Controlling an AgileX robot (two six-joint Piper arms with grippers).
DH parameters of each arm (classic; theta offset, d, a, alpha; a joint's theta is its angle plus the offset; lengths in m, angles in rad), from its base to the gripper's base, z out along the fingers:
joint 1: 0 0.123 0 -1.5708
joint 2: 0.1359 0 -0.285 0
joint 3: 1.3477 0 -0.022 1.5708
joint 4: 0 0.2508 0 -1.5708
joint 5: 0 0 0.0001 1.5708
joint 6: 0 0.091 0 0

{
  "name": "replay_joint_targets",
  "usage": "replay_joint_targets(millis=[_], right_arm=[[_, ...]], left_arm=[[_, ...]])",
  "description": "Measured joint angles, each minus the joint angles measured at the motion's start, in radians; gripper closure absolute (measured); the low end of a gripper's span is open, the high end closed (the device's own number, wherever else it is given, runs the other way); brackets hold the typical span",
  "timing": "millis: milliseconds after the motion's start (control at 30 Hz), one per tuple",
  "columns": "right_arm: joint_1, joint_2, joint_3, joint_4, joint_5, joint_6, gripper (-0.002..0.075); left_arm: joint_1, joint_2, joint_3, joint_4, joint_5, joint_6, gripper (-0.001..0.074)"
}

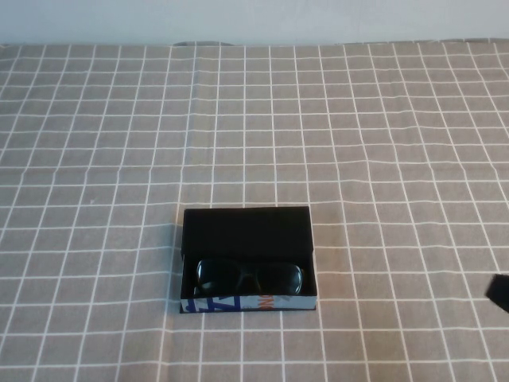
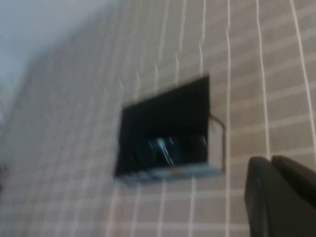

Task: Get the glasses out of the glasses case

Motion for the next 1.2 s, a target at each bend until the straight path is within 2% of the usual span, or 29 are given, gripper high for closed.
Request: replay_joint_targets(millis=[133,333,467,600,700,833,900,1000,1100,1200], right_arm=[[0.000,0.261,-0.164,-0.156,0.129,0.000,0.0744],[0.028,0.485,-0.367,-0.311,0.204,-0.024,0.0744],[0.156,0.603,-0.474,-0.390,0.204,-0.041,0.0744],[0.325,0.761,-0.616,-0.492,0.206,-0.063,0.0744],[0.422,0.890,-0.731,-0.548,0.242,-0.150,0.0744],[0.510,1.053,-0.891,-0.568,0.313,-0.351,0.0734],[0.535,1.118,-0.963,-0.571,0.347,-0.449,0.0706],[0.564,1.213,-1.078,-0.591,0.393,-0.561,0.0614],[0.586,1.308,-1.174,-0.639,0.423,-0.606,0.0508],[0.599,1.388,-1.258,-0.682,0.452,-0.619,0.0456]], left_arm=[[0.000,0.000,0.000,0.000,0.000,0.000,0.0739],[0.000,0.000,0.000,0.000,0.000,0.000,0.0739],[0.000,0.000,0.000,0.000,0.000,0.000,0.0739],[0.000,0.000,0.000,0.000,0.000,0.000,0.0739],[0.000,0.000,0.000,0.000,0.000,0.000,0.0739],[0.000,0.000,0.000,0.000,0.000,0.000,0.0740],[0.000,0.000,0.000,0.000,0.000,0.000,0.0739],[0.000,0.000,0.000,0.000,0.000,0.000,0.0739],[0.000,0.000,0.000,0.000,0.000,0.000,0.0739],[0.000,0.000,0.000,0.000,0.000,0.000,0.0739]])
